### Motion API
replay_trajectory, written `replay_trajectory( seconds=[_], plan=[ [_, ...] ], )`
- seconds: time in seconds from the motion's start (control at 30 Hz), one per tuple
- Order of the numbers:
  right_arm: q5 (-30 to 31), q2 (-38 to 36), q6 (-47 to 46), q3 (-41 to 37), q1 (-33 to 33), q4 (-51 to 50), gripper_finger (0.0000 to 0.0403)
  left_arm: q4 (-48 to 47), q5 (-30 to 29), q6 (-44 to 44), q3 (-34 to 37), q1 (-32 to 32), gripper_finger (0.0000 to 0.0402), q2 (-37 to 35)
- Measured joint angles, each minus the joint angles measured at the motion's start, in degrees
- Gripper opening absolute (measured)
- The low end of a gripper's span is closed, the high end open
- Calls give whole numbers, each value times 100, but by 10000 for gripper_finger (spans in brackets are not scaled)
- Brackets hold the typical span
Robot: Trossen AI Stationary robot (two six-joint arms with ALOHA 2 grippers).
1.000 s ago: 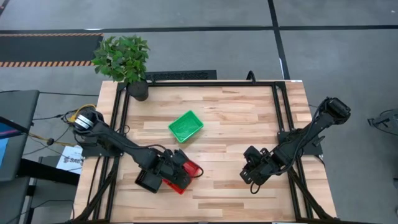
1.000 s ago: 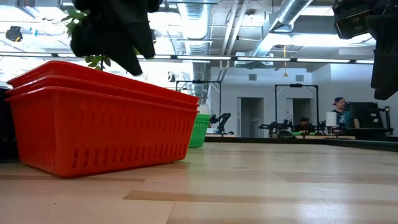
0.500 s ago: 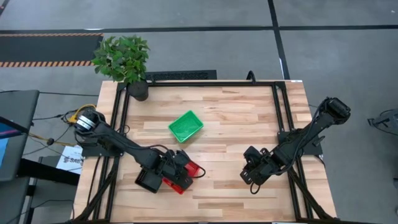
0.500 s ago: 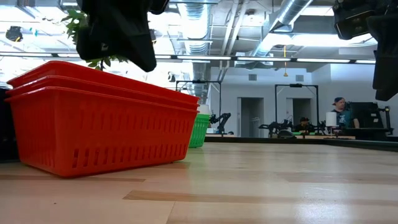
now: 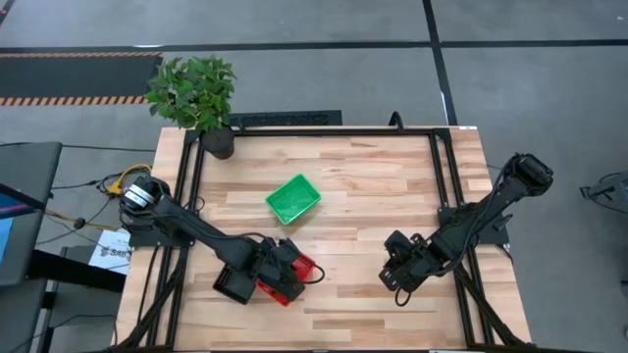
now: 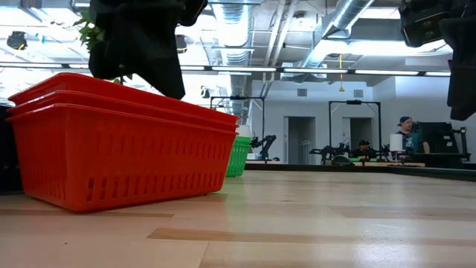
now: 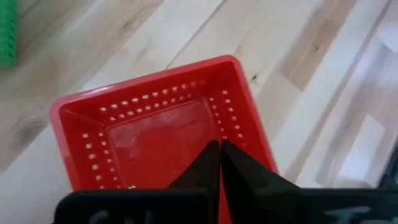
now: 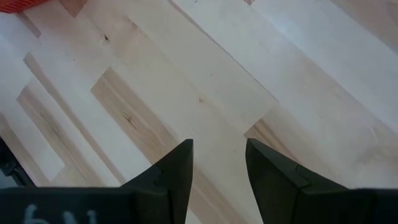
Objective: Stack baskets by color
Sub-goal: Return to Home Position
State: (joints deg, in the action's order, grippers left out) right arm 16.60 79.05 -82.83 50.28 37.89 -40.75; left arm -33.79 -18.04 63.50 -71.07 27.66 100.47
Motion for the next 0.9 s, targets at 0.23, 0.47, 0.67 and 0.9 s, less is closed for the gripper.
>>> replay_trajectory(
  seconds=[0.23, 0.47, 0.67, 0.9],
  plan=[
    [-4, 0, 22, 0, -2, 0, 170, 29, -175, 24, 7, -10, 0, 11],
    [-3, 0, 39, 0, -4, -1, 170, 177, -350, 168, 8, -31, 0, 106],
    [0, 1, 36, 0, -7, -2, 170, 248, -493, 174, 9, -118, 0, 98],
    [2, 2, 33, 0, -7, 0, 170, 580, -685, 118, 9, -256, 0, 98]
  ],
)
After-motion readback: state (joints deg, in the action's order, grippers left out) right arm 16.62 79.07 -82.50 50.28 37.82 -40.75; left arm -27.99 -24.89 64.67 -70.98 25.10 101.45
